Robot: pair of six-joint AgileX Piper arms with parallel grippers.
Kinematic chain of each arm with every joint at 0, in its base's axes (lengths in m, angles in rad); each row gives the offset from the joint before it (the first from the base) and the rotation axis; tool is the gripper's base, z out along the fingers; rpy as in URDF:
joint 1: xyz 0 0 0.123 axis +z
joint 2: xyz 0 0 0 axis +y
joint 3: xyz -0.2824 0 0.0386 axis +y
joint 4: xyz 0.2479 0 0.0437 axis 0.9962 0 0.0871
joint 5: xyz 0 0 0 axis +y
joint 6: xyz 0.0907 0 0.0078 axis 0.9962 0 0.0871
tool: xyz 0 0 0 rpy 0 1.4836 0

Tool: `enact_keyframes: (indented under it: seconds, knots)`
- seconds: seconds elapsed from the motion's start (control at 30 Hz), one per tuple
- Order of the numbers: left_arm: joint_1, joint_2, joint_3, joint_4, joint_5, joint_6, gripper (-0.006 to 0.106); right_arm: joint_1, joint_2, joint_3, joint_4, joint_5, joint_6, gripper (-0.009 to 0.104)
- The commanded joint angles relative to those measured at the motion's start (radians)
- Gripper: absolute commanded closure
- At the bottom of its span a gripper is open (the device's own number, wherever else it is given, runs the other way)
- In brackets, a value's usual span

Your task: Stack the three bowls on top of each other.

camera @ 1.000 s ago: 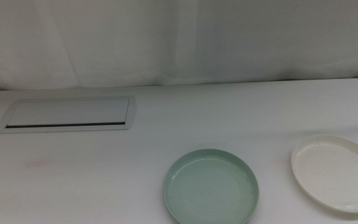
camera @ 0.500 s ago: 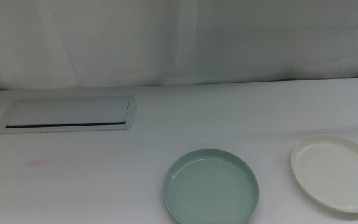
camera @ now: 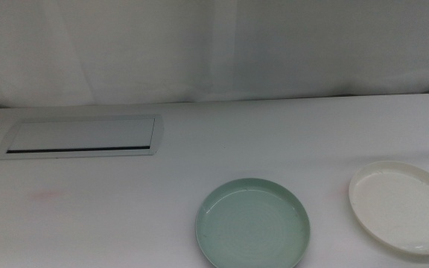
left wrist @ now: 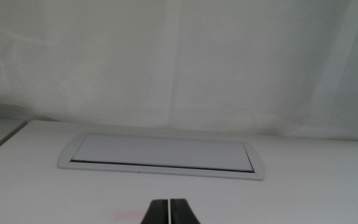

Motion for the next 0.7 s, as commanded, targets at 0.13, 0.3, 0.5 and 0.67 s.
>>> enact_keyframes:
  seconds: [0.13, 0.3, 0.5, 0.67]
  knots:
    - [-0.004, -0.035, 0.040, -0.006, -0.017, -0.002, 0.102, 0.023, 0.075, 0.043, -0.015, -0.108, -0.047, -0.005]
    - [-0.004, -0.035, 0.040, -0.006, -0.017, -0.002, 0.102, 0.044, 0.145, 0.123, -0.020, -0.235, -0.047, -0.005]
    - [-0.004, -0.035, 0.040, -0.006, -0.017, -0.002, 0.102, 0.044, 0.252, 0.134, -0.016, -0.315, -0.043, -0.005]
    - [-0.004, -0.035, 0.040, -0.006, -0.015, -0.002, 0.102, 0.044, 0.342, 0.134, -0.012, -0.361, -0.034, -0.005]
